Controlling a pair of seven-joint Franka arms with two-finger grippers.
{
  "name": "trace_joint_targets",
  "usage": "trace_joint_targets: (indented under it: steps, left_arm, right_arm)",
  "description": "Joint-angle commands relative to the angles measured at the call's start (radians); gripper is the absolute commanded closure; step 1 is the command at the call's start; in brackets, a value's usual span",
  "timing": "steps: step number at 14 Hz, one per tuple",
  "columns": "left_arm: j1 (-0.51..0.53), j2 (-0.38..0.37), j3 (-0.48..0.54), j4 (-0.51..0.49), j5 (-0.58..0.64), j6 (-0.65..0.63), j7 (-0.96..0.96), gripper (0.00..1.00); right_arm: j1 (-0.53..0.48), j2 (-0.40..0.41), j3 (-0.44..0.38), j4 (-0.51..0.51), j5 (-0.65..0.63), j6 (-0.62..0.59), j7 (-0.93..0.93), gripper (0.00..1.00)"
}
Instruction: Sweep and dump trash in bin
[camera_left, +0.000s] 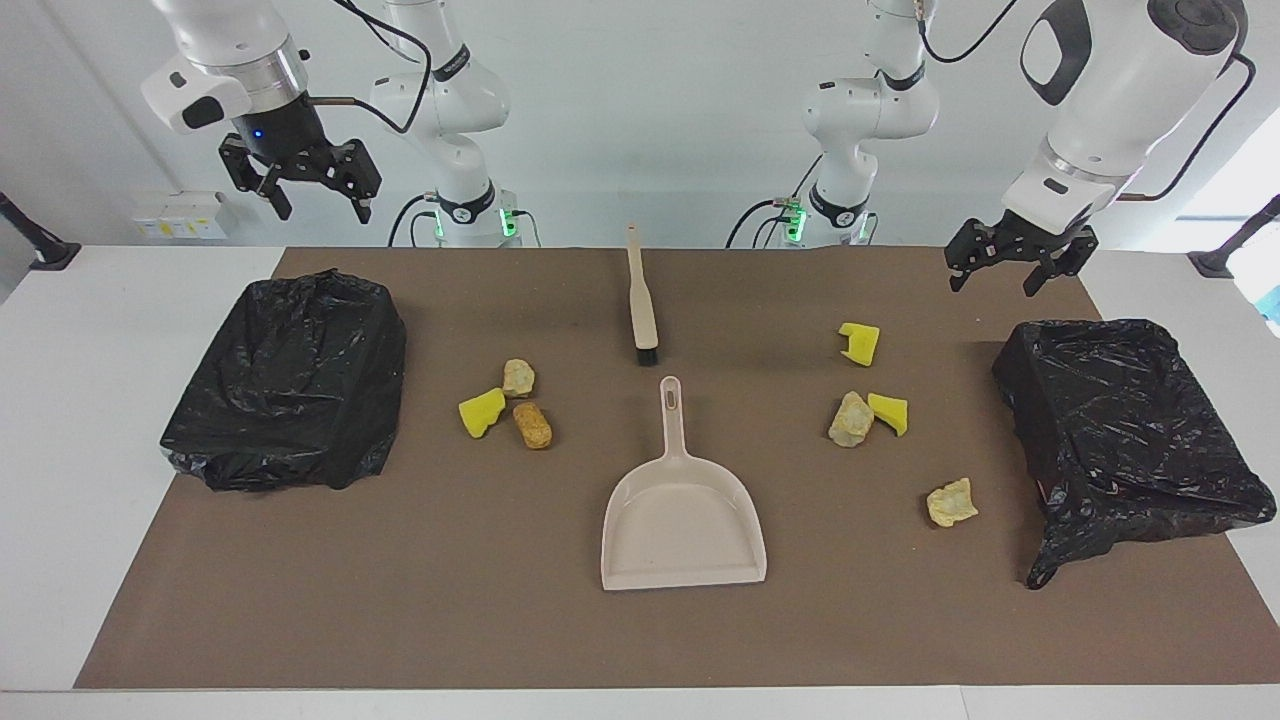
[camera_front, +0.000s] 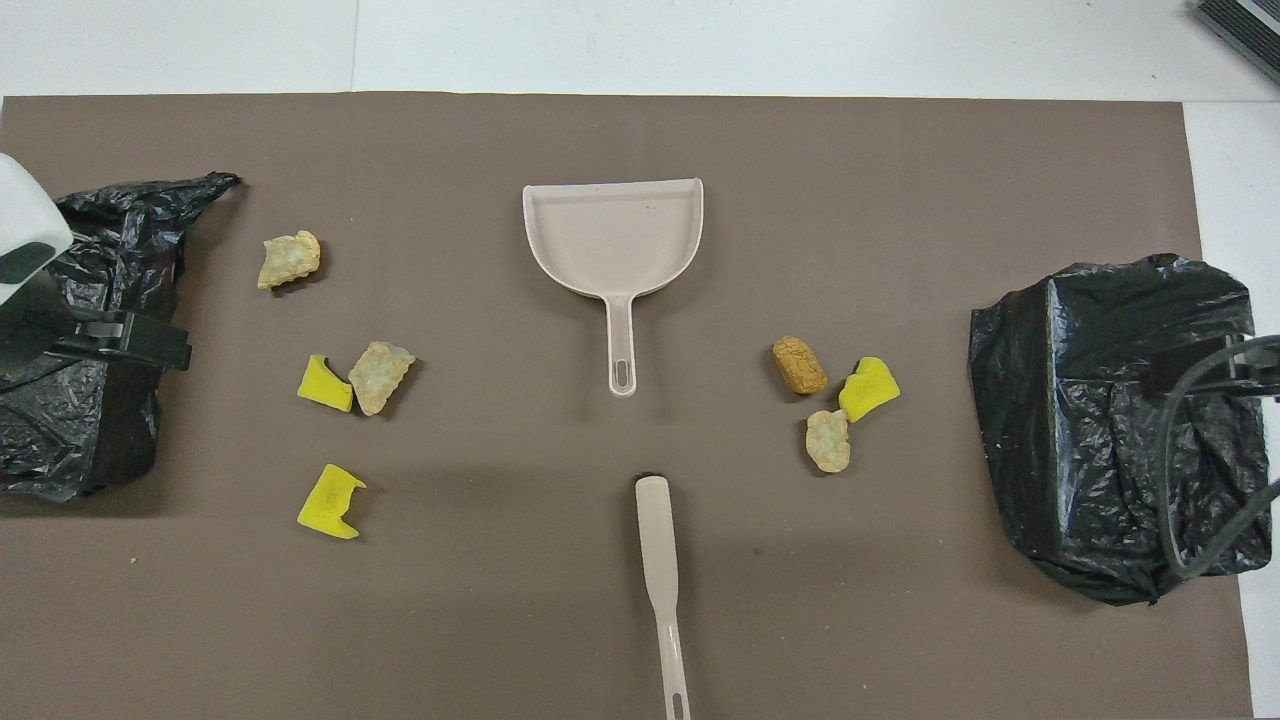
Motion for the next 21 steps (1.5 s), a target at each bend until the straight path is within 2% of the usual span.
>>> trace_joint_targets:
  steps: [1, 21]
  left_arm:
    - [-0.007, 0.000, 0.004, 0.007, 0.007, -0.008, -0.008, 0.00]
    - [0.008, -0.002, 0.021, 0.010, 0.000, -0.002, -0.015, 0.00]
  right_arm:
    - [-0.009, 0.003, 0.006, 0.005, 0.021, 0.014, -0.028, 0.00]
    - [-0.013, -0.005, 0.012, -0.004, 0.021, 0.001, -0.030, 0.00]
